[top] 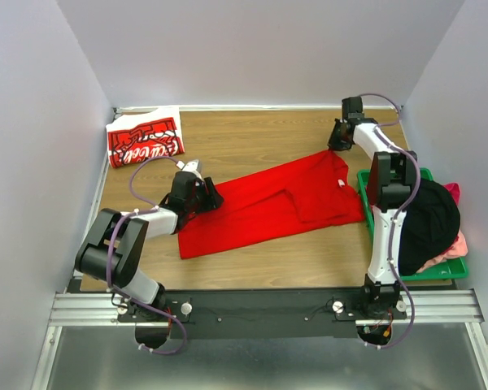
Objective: Fold and stack the t-shirts
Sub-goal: Fold the tshirt
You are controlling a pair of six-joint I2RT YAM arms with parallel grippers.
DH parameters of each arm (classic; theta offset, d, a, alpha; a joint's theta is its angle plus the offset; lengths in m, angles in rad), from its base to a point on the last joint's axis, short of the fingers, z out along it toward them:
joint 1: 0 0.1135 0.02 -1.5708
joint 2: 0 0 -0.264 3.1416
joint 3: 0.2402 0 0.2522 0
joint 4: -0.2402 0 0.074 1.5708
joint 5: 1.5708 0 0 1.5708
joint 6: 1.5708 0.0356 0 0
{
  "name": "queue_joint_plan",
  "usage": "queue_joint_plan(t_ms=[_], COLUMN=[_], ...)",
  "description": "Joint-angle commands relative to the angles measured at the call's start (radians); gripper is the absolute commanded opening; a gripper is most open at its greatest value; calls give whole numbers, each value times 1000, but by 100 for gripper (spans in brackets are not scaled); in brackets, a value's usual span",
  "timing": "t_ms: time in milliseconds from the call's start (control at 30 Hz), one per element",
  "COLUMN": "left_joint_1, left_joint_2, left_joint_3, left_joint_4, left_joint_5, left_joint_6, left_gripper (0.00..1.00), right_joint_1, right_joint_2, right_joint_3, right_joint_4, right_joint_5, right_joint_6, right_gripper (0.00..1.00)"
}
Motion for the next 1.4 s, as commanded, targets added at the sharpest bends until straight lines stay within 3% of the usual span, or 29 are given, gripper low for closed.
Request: queue_joint_plan(t_ms=[0, 267, 367, 400, 467, 600, 1033, 1200, 1367], left_joint_1=[5, -7, -12, -12, -13, -20, -52, -55, -64], left_joint_2=[-31, -114, -161, -175, -209, -249, -152, -114, -117], left_joint_3=[-29, -81, -81, -79, -72, -56, -56, -70, -107], left_joint_4=[-46, -71, -104, -114, -134, -144, -56, -49, -49], left_joint_5=[1, -13, -32, -38, -45, -49, -18, -18, -21], left_joint_6=[-7, -20, -14, -11, -4, 3, 19, 11, -6], left_gripper=[62, 62, 62, 62, 62, 62, 62, 62, 62], right_joint_1=[-15, -9, -3, 0, 3, 5, 94, 106, 106], right_joint_2=[116, 258, 255, 247, 206, 108, -219, -204, -151], right_joint_3=[114, 352, 389, 399, 399, 366, -133, -252, -263], right_joint_4=[3, 3, 5, 5, 6, 6, 51, 72, 75], right_joint_5=[-62, -195, -211, -217, -212, -195, -149, -160, -140], right_joint_6=[-28, -6, -3, -5, -18, -41, -26, 7, 14], right_gripper=[1, 1, 18, 36, 52, 61, 63, 63, 63])
